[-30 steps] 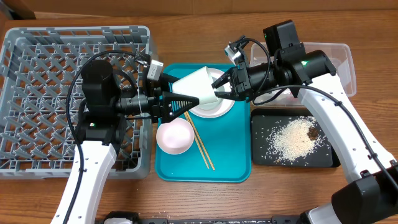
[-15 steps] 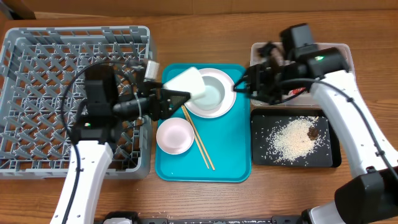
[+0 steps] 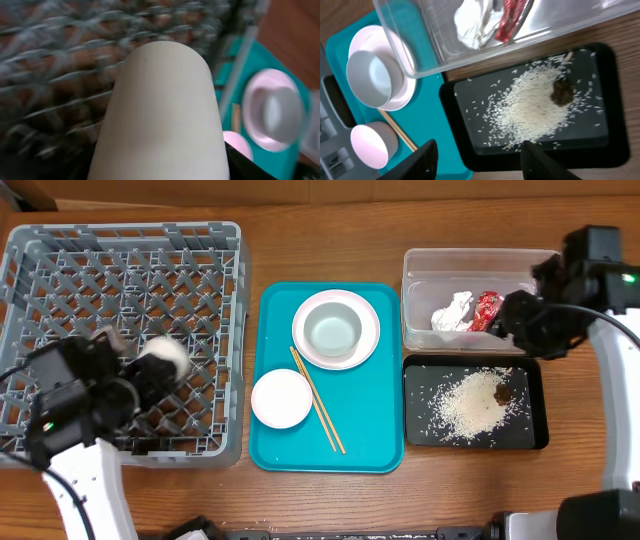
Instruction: Sort waste into correct bins and load items into the dishwasher
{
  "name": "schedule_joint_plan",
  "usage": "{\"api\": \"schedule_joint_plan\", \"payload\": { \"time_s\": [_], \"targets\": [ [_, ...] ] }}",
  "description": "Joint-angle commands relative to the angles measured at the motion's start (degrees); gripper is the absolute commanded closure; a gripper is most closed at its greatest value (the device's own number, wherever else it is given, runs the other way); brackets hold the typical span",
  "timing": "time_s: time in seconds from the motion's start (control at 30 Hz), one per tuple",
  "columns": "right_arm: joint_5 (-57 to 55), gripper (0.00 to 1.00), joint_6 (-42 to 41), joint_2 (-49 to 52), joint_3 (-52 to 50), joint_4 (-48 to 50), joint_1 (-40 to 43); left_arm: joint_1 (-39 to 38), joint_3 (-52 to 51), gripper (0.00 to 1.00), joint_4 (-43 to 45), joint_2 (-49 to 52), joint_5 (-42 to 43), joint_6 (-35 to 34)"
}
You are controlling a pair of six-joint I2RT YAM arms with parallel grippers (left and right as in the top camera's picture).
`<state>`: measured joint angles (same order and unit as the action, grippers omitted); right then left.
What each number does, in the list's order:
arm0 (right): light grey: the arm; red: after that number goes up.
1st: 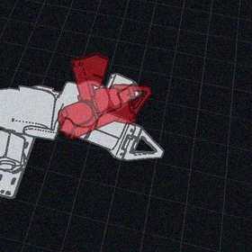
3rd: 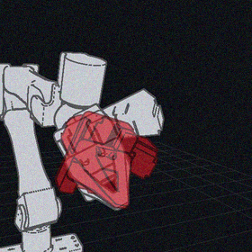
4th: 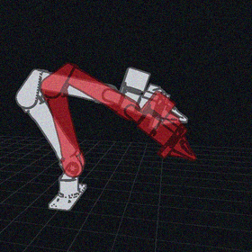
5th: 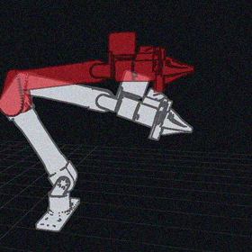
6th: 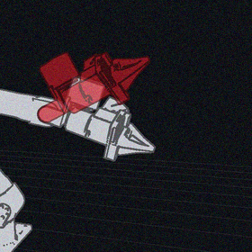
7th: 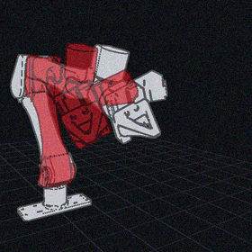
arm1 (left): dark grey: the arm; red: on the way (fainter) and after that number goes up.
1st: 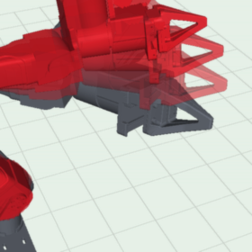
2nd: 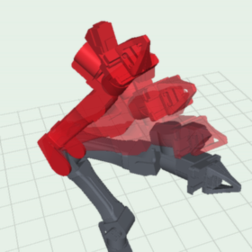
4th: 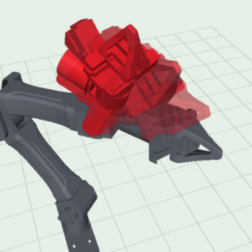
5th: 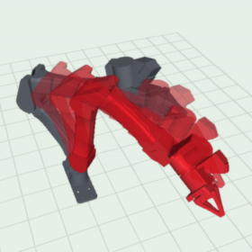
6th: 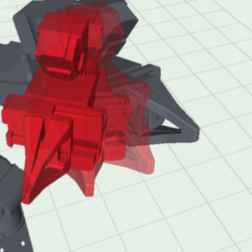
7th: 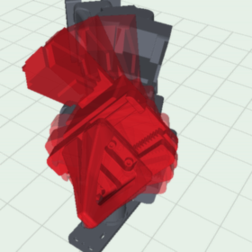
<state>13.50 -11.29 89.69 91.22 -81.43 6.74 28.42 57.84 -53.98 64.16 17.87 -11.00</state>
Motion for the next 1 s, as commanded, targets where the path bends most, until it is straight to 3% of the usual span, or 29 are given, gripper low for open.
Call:
{"api": "schedule_joint_plan", "payload": {
  "time_s": [0.0, 0.2, 0.3, 0.37, 0.4, 0.43, 0.5, 0.7, 0.87, 0.97],
  "targets": [
    [-1.7, 0.45, 1.3, -0.6, 1.5, 0.3, -0.3, 2.1, 1.4, 0.96, -2.0, 1.0, -13.7, -2.8],
    [-1.7, 0.45, 1.3, -0.6, 1.5, 0.0, -0.3, 2.2, 1.4, 0.94, -1.4, 7.4, -14.0, -2.8],
    [-1.7, 0.45, 1.3, -0.6, 1.5, -0.2, -0.3, 2.2, 1.4, 0.76, 0.0, 11.0, -13.6, -2.8],
    [-1.6, 0.45, 1.3, -0.6, 1.5, -0.2, -0.3, 2.2, 1.4, 0.54, 0.4, 12.8, -12.6, -2.8],
    [-1.4, 0.45, 1.3, -0.6, 1.5, -0.2, -0.3, 2.2, 1.4, 0.28, 0.8, 13.7, -11.5, -2.8],
    [-1.4, 0.45, 1.3, -0.6, 1.5, -0.2, -0.3, 2.2, 1.4, 0.15, 0.9, 14.1, -10.6, -2.8],
    [-1.4, 0.45, 1.3, -0.6, 1.5, -0.4, -0.3, 2.2, 1.9, 0.02, 1.1, 14.0, -8.3, -2.7],
    [-1.4, 0.45, 1.3, -0.6, 1.5, -0.9, -0.3, -1.0, 7.8, 0.0, -0.1, 9.3, 0.7, -1.2],
    [-1.4, 0.24, 1.3, -0.6, 1.5, -1.6, -0.3, -13.3, 8.7, 0.0, 0.9, 4.3, -0.2, -1.2],
    [-1.4, 0.18, 1.3, -0.6, 1.5, -1.7, -0.3, -23.5, 8.5, 0.0, 0.9, 4.7, -3.7, -1.2]
  ]
}}
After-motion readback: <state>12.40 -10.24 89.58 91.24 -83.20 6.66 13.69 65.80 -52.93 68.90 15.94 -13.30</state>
